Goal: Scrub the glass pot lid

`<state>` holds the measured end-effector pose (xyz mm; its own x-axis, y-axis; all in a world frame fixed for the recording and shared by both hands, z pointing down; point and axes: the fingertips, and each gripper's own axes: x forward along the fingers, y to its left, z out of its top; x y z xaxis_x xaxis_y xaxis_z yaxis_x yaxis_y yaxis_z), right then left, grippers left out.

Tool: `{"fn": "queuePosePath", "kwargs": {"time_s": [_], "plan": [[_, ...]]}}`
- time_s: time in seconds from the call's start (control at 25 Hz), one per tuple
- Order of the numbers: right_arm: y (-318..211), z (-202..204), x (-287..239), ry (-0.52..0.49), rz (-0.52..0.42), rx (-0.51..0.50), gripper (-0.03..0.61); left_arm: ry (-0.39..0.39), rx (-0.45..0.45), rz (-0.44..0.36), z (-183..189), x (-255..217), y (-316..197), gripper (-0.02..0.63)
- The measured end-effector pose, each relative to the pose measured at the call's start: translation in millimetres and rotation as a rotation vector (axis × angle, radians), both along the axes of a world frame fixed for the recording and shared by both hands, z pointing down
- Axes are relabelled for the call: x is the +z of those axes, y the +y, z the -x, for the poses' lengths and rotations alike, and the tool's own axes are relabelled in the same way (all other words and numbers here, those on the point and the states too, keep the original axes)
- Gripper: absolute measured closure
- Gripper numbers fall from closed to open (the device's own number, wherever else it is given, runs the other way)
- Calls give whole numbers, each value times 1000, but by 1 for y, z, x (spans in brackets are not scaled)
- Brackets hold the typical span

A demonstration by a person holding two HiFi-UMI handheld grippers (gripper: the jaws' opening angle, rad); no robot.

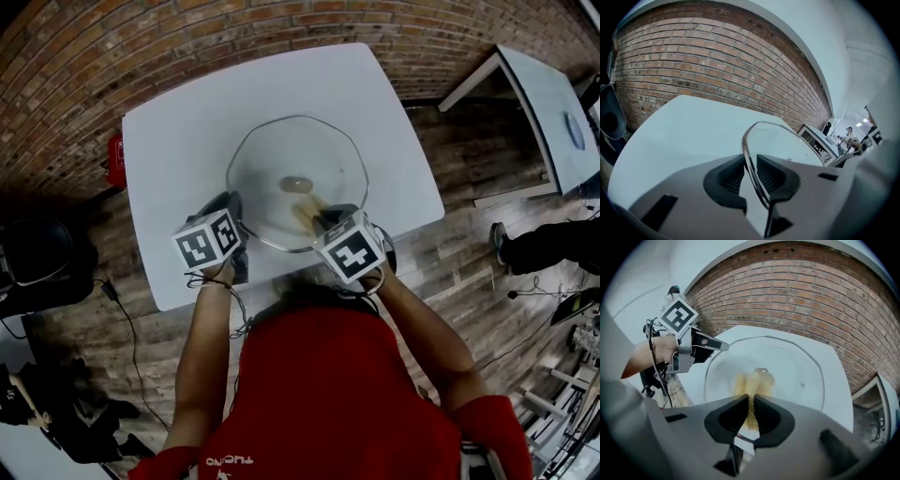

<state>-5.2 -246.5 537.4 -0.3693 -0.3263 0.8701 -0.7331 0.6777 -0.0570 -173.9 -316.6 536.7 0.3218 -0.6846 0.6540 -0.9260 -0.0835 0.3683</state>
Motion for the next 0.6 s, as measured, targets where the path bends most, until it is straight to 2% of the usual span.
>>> {"fn": "queuePosePath", "kwargs": {"time_s": [0.2,0.44,0.6], "plan": [[-4,-23,-1,6,-3,37,526,-4,-3,-2,-2,0,-1,525],[-4,-27,0,9,-3,34,526,-5,-4,-2,0,0,-1,525],[-16,-11,-12,-82,-15,48,526,-2,-3,-4,1,-1,-2,525]]}}
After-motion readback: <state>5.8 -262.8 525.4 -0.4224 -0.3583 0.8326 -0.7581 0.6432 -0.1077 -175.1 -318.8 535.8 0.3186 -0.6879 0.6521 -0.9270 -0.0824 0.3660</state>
